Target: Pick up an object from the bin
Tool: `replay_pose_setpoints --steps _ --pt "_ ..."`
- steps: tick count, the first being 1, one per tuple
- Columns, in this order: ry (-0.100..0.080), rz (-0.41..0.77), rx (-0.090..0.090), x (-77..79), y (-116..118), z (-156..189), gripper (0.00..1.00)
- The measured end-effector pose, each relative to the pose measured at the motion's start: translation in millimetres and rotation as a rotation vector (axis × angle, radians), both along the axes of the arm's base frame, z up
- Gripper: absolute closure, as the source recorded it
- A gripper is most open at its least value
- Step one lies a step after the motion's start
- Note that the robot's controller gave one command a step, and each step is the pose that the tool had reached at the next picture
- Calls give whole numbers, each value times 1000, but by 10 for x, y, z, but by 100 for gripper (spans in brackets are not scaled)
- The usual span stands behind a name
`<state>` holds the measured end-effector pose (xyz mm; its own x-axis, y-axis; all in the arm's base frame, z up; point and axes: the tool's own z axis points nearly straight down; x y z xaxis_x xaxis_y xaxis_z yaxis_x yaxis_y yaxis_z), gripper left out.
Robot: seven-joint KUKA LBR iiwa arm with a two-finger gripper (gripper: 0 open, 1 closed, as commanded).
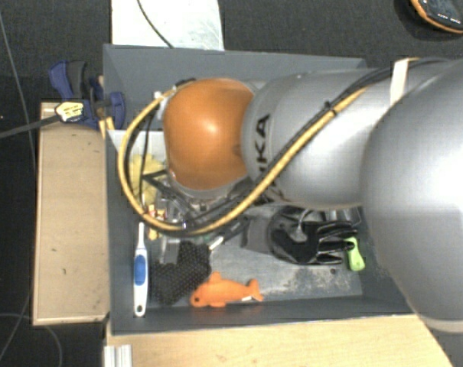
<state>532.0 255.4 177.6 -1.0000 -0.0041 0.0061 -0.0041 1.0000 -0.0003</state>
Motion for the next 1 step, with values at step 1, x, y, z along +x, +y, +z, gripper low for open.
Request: replay_pose_setpoints --steps 1 --pt "-8 -7 2 24 -15 50 0"
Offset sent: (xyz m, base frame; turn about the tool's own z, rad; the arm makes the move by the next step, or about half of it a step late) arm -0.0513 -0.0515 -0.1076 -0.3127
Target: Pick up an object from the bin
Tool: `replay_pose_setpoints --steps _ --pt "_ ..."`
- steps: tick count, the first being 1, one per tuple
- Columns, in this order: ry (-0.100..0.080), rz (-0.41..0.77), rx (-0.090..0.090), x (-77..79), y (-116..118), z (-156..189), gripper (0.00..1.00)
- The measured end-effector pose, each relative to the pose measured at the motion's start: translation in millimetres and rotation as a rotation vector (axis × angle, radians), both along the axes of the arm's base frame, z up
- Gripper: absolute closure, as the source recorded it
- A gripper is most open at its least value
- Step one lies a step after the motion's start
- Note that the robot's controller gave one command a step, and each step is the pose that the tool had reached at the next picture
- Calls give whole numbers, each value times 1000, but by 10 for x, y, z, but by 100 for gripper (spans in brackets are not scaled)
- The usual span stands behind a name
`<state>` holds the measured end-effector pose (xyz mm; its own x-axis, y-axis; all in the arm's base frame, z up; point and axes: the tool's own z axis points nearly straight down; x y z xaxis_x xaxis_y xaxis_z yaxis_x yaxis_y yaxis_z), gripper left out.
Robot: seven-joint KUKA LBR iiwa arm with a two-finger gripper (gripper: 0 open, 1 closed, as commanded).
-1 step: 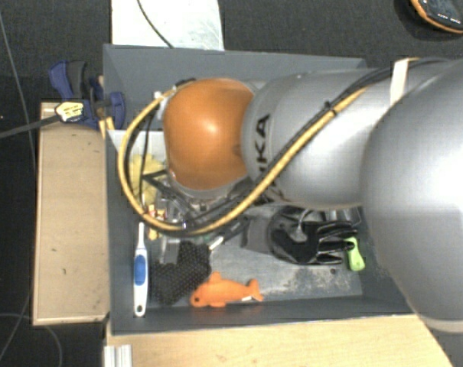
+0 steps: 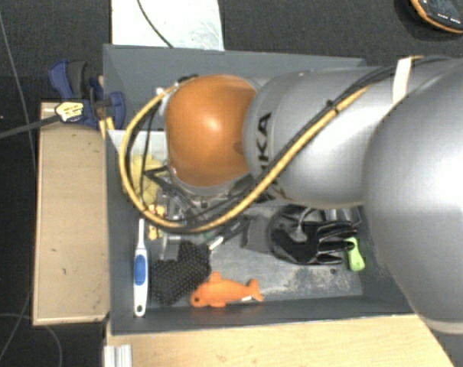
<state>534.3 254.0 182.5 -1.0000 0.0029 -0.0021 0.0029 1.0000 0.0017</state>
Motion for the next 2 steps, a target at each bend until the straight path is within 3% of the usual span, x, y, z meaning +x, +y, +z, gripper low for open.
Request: replay_pose_setpoints --steps 1,2 --pt "-3 305 2 -492 -469 -1057 0" --pt "-2 291 1 -569 -514 -219 0"
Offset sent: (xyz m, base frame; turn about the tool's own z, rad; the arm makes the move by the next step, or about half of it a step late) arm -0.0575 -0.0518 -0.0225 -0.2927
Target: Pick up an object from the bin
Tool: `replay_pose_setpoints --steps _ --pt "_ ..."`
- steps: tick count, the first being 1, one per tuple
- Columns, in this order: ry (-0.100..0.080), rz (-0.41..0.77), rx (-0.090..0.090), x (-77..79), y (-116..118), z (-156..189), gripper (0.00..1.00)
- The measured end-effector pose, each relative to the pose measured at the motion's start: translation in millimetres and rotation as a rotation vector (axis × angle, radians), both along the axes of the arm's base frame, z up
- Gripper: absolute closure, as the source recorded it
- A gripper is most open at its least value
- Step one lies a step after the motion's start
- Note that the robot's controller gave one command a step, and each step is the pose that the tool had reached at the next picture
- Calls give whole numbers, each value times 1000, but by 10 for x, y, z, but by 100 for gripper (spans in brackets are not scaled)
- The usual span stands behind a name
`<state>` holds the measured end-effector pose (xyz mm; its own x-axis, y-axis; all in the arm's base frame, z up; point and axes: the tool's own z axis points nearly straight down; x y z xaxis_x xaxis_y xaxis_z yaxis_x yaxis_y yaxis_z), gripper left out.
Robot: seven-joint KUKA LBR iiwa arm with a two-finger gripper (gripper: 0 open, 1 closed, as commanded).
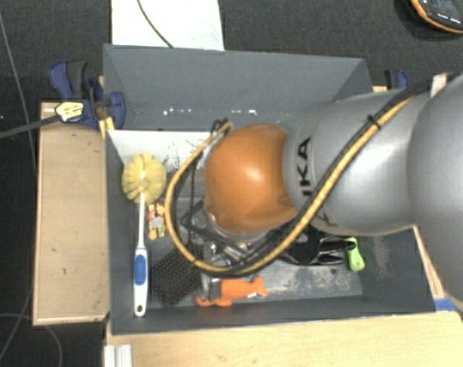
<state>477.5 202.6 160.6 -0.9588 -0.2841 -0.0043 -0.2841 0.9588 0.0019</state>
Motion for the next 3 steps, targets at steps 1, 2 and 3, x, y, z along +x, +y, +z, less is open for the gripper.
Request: replay_pose_setpoints --steps 1,2,3 --pt "0 -463 5 387 -71 -604 0" --pt "-4 -283 8 313 -222 -880 0" --pt "-3 -768 2 138 -67 -876 100"
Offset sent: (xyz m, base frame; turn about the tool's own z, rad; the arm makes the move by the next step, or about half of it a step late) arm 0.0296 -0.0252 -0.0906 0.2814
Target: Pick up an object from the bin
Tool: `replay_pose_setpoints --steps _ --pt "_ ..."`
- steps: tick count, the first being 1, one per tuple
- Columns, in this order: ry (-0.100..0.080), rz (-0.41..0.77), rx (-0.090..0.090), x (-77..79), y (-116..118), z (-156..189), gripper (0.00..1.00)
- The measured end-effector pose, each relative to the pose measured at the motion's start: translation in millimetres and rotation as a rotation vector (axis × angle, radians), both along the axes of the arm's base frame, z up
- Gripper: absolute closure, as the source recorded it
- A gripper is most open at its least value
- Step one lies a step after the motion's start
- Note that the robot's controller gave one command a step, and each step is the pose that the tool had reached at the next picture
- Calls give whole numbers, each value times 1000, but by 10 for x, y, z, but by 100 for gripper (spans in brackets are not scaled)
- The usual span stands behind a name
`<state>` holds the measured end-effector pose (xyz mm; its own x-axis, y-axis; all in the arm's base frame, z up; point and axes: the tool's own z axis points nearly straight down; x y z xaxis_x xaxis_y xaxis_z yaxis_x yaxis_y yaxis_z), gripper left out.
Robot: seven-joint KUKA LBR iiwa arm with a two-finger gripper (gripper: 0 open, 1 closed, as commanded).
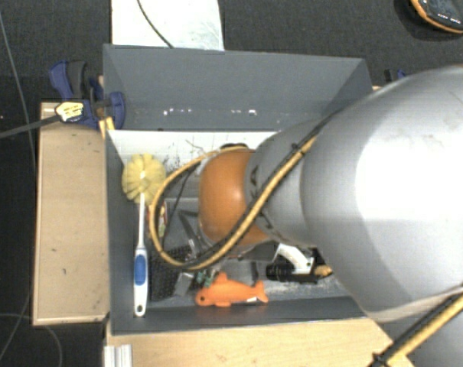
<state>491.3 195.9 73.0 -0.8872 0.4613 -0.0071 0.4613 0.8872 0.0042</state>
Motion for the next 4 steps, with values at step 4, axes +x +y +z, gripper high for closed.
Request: replay_pose_setpoints --steps 4 --pt "7 0 -1 -26 -4 332 100"
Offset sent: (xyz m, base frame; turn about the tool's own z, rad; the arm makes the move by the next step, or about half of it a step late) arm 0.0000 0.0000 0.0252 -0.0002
